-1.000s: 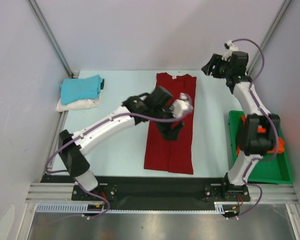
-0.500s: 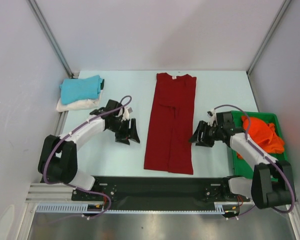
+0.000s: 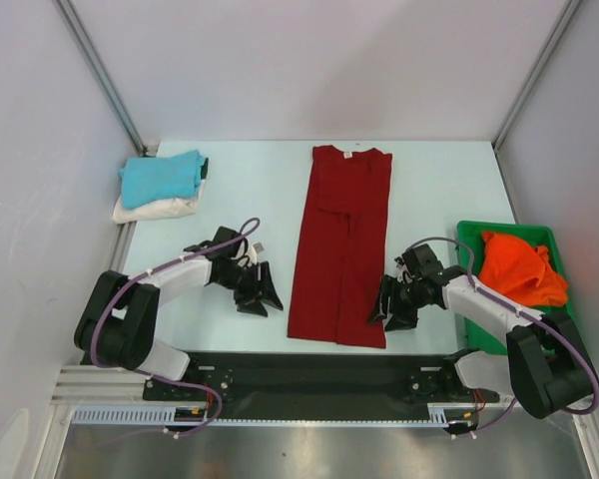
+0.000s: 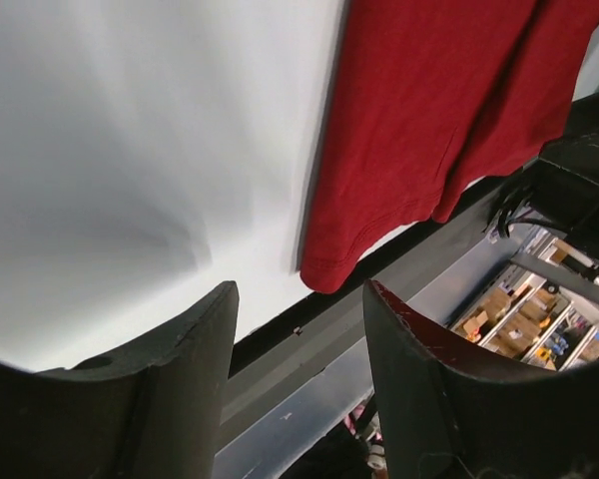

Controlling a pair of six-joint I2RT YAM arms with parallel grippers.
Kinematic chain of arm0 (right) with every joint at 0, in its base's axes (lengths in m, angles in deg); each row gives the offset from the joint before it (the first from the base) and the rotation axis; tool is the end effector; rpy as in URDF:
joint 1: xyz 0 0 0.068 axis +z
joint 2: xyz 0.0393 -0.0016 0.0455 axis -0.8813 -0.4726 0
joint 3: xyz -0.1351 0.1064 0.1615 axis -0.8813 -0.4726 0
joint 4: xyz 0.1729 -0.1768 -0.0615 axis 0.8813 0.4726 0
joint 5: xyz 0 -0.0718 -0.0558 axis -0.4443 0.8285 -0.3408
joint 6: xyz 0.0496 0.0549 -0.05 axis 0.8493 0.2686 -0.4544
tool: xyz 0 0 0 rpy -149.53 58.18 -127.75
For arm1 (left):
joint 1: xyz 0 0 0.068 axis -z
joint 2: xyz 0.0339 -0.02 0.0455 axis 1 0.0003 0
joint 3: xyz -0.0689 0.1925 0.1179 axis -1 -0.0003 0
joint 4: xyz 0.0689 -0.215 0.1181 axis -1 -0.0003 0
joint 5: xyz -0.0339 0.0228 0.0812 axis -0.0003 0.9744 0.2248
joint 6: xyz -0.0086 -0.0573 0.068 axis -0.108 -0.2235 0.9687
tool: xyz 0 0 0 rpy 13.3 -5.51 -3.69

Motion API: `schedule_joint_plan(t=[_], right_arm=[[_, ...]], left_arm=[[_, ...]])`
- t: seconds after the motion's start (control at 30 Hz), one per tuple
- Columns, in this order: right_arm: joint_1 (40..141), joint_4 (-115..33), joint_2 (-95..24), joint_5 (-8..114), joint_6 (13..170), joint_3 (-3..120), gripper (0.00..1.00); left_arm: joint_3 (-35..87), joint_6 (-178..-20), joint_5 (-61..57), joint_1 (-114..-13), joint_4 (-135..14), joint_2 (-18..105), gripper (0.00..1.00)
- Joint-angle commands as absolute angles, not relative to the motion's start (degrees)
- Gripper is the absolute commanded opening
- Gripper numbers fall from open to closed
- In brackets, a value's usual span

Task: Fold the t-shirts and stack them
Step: Fold the tshirt

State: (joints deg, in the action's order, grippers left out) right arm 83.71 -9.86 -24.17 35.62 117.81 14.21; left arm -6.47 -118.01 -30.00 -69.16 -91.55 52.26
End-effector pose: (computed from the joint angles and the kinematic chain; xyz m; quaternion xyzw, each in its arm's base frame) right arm 0.1868 0.1120 0.0865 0.0536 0.9601 0.2701 0.0492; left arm 0.2148 -0.1320 0.0830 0.0332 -0.9409 0.3370 0.0081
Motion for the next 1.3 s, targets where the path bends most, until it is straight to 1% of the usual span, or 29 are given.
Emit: schedule_joint_plan(t=[0.0, 0.2, 0.3, 0.47, 0.67, 0.73, 0.77, 0.83, 0.87, 0.93, 0.97, 1.07, 1.1, 1.13, 1.17, 1.27], right_arm=[[86.0, -8.1, -24.2, 37.4, 121.4, 13.9, 0.59], [87.7, -5.5, -23.3, 37.6, 122.5, 14.5, 0.59], [87.9, -6.1, -22.6, 37.5, 123.1, 13.7, 0.58], [88.0, -7.6, -22.2, 37.2, 123.7, 12.8, 0.53], [88.2, -8.8, -21.8, 37.7, 123.5, 12.2, 0.52], [88.1, -9.1, -21.8, 37.9, 123.4, 11.9, 0.51], [88.1, -9.5, -21.8, 37.5, 123.2, 11.8, 0.48], [88.1, -10.5, -22.0, 36.8, 123.1, 11.4, 0.43], [88.1, -11.1, -22.1, 36.5, 123.0, 11.3, 0.39], [88.1, -12.9, -22.2, 35.8, 122.9, 10.8, 0.35], [88.1, -13.4, -22.2, 35.0, 122.6, 10.8, 0.26], [88.1, -13.7, -22.1, 34.4, 121.7, 11.0, 0.0], [88.1, -13.4, -21.9, 34.5, 121.6, 11.1, 0.0], [88.1, -13.4, -21.7, 34.5, 121.5, 11.5, 0.0], [88.0, -13.2, -21.5, 34.4, 121.4, 11.6, 0.0], [87.0, -12.9, -20.5, 33.6, 120.1, 12.8, 0.0]], left_arm=[[-4.8, -119.9, -32.5, -66.9, -88.7, 53.2, 0.58], [-5.8, -120.4, -32.7, -62.7, -87.4, 53.3, 0.57], [-5.7, -120.4, -32.7, -62.2, -87.2, 54.6, 0.56], [-4.5, -120.0, -32.7, -59.8, -87.3, 57.3, 0.52], [-3.3, -120.1, -32.2, -57.8, -86.5, 59.9, 0.5], [-2.4, -120.1, -32.4, -57.6, -86.3, 61.3, 0.48], [-2.2, -120.1, -32.4, -57.4, -86.2, 61.7, 0.47], [-1.6, -120.0, -32.4, -57.3, -85.9, 62.6, 0.41], [-1.6, -119.9, -32.5, -57.2, -85.9, 62.7, 0.4], [-1.3, -119.9, -32.4, -57.1, -85.5, 63.2, 0.36], [-1.2, -119.9, -32.6, -57.0, -85.5, 63.3, 0.34], [-1.4, -119.8, -33.3, -56.9, -85.1, 63.2, 0.22], [-1.5, -119.7, -33.3, -56.9, -85.2, 62.9, 0.12], [-1.5, -119.5, -33.3, -56.9, -85.8, 62.2, 0.04], [-1.4, -119.2, -33.1, -57.0, -86.4, 61.9, 0.0], [-0.4, -118.0, -32.6, -57.7, -88.7, 59.7, 0.0]])
